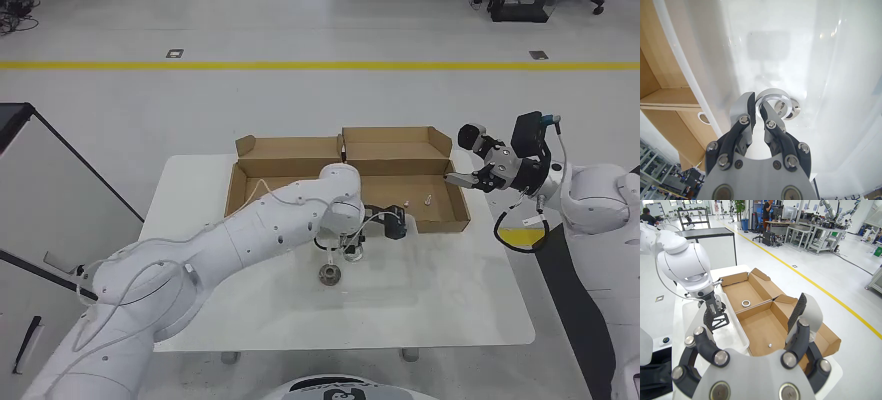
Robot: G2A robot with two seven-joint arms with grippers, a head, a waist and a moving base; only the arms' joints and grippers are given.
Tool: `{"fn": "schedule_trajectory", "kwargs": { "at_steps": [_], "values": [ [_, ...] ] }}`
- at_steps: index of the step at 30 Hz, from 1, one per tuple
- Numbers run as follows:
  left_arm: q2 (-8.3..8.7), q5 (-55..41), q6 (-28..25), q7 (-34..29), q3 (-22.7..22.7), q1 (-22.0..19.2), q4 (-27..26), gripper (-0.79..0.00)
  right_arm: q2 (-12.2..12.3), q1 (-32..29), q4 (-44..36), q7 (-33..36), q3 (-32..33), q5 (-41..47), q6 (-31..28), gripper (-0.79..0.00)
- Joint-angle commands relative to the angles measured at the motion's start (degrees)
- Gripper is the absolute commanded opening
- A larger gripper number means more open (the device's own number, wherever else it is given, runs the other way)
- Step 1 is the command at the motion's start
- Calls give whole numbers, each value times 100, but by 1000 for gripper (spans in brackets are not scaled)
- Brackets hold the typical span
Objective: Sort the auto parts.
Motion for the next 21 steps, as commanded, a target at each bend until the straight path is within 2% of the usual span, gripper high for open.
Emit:
{"fn": "schedule_trajectory", "kwargs": {
  "at_steps": [1, 6, 11, 21],
  "values": [
    [174, -296, 92, -89, 0, -146, -353, -785, 0, 0, 0, 0, 0, 0, 0, 0],
    [589, -956, 186, -183, -109, -469, -1037, -785, 0, 0, 0, 0, 0, 0, 0, 0],
    [1021, -1334, 246, -243, -461, -567, -1680, -785, 0, 0, 0, 0, 0, 0, 0, 0],
    [1754, -1598, 190, -187, -1333, -197, -2671, -785, 0, 0, 0, 0, 0, 0, 0, 0]
  ]
}}
